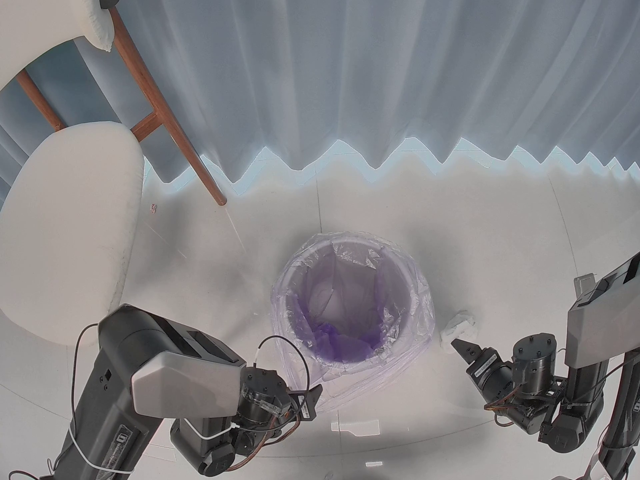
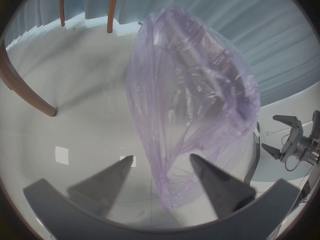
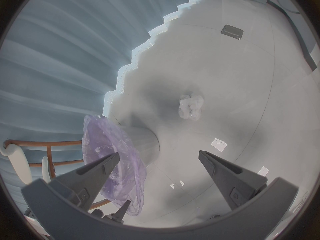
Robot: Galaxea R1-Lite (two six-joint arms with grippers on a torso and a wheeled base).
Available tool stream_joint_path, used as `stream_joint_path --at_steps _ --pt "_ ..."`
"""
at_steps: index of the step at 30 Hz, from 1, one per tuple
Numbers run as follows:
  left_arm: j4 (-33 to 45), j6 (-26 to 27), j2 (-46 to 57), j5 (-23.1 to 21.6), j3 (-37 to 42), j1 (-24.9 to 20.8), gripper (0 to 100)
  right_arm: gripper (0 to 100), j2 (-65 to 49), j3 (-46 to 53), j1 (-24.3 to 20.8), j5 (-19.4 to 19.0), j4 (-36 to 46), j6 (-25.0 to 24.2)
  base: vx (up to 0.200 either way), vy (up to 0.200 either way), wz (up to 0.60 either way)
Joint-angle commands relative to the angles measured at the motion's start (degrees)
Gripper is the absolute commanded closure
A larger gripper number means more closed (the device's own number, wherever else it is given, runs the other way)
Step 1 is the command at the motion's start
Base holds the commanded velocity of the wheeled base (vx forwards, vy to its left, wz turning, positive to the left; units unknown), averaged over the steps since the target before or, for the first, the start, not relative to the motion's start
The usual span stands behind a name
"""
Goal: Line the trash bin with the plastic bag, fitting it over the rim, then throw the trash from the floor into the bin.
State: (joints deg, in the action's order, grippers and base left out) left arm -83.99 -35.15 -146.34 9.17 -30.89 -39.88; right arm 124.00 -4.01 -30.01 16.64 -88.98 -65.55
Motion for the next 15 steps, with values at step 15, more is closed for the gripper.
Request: stream_joint_path --at_steps 15 --pt "-4.78 0.25 41.13 1.20 28.08 -2.40 0 0 -14.58 4.01 1.19 -1.61 -0.93 5.52 0.000 0.000 0.00"
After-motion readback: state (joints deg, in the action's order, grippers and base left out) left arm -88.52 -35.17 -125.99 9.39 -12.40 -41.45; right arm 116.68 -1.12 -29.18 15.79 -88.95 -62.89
